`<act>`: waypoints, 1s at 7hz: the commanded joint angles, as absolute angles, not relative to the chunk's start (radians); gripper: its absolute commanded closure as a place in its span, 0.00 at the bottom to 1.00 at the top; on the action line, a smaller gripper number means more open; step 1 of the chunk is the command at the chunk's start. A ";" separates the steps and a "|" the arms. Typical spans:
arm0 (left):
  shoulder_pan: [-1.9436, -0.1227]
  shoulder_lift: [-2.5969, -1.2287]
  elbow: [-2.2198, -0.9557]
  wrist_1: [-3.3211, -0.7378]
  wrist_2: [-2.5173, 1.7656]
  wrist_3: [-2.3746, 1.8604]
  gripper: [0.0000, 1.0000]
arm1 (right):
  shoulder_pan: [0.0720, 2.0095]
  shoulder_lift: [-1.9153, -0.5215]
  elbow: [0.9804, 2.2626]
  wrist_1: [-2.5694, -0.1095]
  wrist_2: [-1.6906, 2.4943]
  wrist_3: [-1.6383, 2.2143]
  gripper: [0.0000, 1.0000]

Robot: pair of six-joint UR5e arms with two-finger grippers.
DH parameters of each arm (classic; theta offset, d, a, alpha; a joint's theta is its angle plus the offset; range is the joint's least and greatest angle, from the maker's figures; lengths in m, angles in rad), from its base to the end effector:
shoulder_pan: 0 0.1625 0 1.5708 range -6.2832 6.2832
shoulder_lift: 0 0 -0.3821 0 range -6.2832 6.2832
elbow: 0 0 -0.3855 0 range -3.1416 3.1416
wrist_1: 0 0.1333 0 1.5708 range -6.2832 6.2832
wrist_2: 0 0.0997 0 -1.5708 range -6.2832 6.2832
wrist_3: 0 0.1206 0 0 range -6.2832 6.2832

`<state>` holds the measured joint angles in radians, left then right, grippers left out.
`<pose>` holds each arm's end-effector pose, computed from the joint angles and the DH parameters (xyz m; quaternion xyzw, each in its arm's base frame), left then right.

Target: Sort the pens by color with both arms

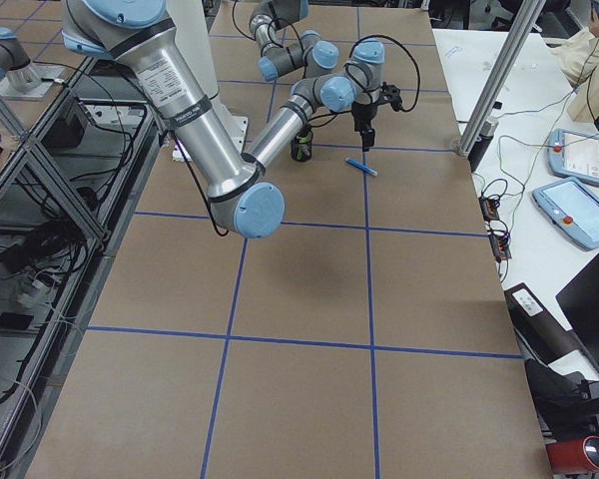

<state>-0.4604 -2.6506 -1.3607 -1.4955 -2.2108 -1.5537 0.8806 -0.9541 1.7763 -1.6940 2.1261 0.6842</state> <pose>0.6218 -0.3768 0.0447 -0.1950 0.4254 -0.0737 0.8807 -0.3446 -0.5268 0.2061 0.0912 -0.4080 -0.0966 0.9033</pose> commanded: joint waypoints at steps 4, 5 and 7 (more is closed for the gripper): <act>-0.462 -2.651 -1.352 -1.497 -2.210 -1.554 0.54 | 0.881 -0.954 1.775 -1.695 2.126 0.684 0.01; -0.462 -2.651 -1.351 -1.494 -2.210 -1.554 0.54 | 0.881 -0.954 1.776 -1.695 2.126 0.684 0.01; -0.462 -2.651 -1.350 -1.493 -2.210 -1.554 0.56 | 0.881 -0.954 1.776 -1.694 2.126 0.684 0.01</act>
<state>-0.4617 -2.6508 -1.3508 -1.4941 -2.2105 -1.5539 0.8806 -0.9541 1.7760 -1.6948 2.1261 0.6841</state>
